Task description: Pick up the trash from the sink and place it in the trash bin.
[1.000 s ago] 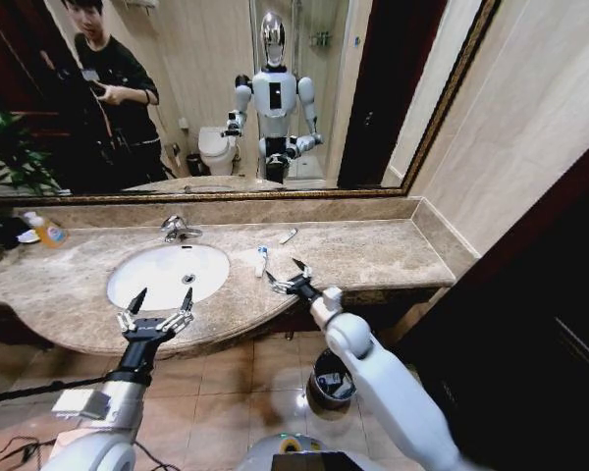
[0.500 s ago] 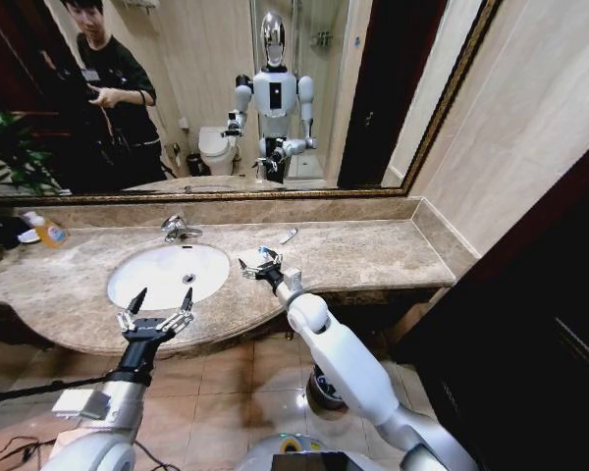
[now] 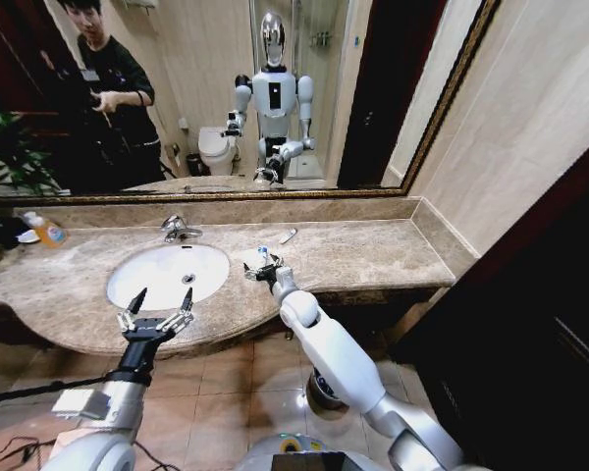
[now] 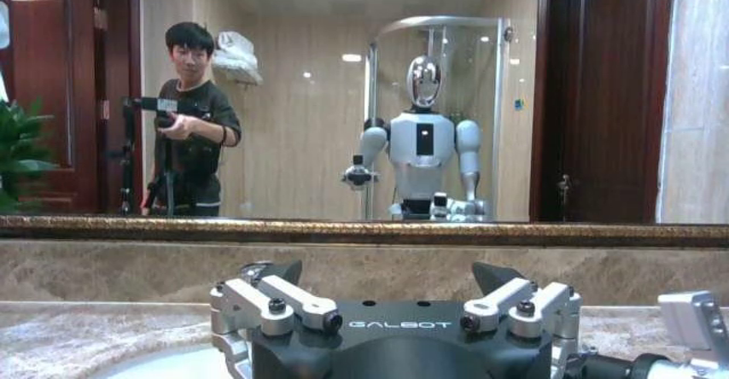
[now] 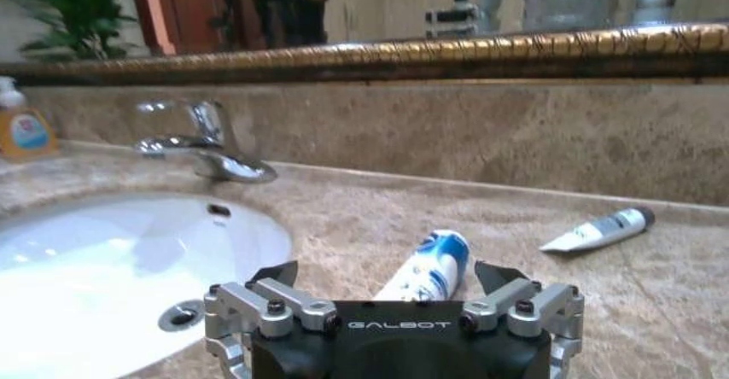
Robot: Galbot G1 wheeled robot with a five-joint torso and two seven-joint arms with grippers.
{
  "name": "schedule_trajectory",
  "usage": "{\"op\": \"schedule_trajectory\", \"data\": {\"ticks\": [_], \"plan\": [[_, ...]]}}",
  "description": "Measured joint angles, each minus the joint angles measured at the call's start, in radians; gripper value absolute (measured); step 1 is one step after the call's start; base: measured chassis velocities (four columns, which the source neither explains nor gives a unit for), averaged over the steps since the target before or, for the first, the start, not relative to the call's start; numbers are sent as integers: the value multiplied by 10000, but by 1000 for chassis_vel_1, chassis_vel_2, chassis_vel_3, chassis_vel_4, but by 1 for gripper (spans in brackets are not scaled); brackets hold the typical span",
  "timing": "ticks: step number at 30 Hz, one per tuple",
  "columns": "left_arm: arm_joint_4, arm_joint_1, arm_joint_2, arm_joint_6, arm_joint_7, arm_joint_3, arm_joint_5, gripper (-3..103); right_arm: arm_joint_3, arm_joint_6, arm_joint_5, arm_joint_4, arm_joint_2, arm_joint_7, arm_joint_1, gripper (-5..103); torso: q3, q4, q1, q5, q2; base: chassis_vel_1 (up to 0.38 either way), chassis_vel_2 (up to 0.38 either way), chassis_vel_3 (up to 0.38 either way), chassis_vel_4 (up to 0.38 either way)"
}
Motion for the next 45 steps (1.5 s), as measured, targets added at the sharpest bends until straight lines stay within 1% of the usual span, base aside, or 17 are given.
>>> {"op": "schedule_trajectory", "data": {"ticks": [7,11,14,15,17,18,19,21,22,23,25,26,29,30,33,36,45], "plan": [[-1,0,0,0,0,0,0,100,230,-73,-122,-494,165,-15,73,102,0,0,0,0,0,0,0,0,0],[0,0,0,0,0,0,0,100,353,-74,-50,-592,190,-131,28,97,0,0,0,0,0,0,0,0,0],[0,0,0,0,0,0,0,100,397,-74,7,-595,221,-211,-19,85,0,0,0,1,0,0,0,0,0],[0,0,0,0,0,0,0,100,397,-74,7,-595,221,-211,-19,85,0,0,0,1,0,0,0,0,0],[0,0,1,0,0,0,0,100,396,-73,11,-604,248,-221,-22,75,0,0,0,0,0,0,0,0,0],[0,0,0,0,0,0,0,100,389,-65,12,-618,256,-230,-23,75,0,0,0,1,0,0,0,0,0],[0,0,0,0,0,0,0,100,384,-10,15,-656,276,-275,-21,64,0,0,0,0,0,0,0,0,0],[0,0,0,0,0,0,0,100,382,34,24,-676,288,-297,-19,64,0,0,0,0,0,0,0,0,0],[0,0,0,0,0,0,-1,100,381,98,66,-711,314,-322,-9,58,0,0,0,0,0,0,0,0,0],[0,0,0,0,0,0,-1,100,381,98,66,-711,314,-322,-9,58,0,0,0,0,0,0,0,0,0],[0,0,0,0,0,0,0,100,374,200,98,-765,344,-381,5,47,0,0,0,0,0,0,0,0,0],[0,0,0,0,0,0,0,100,374,200,98,-765,344,-381,5,47,0,0,0,0,0,0,0,0,0],[0,0,0,0,0,0,0,100,334,356,84,-837,357,-504,8,33,0,0,0,0,0,0,0,0,0],[0,0,0,0,0,0,0,100,334,356,84,-837,357,-504,8,33,0,0,0,0,0,0,0,0,0],[0,0,0,0,0,0,0,100,306,474,49,-880,369,-566,9,23,-1,0,0,0,0,0,0,0,0],[0,0,0,0,0,0,0,100,297,496,47,-866,362,-566,8,18,-1,0,0,0,0,0,0,0,0],[0,0,0,0,0,0,0,100,260,491,70,-241,92,-419,-159,17,0,0,0,1,0,0,0,0,0]]}}
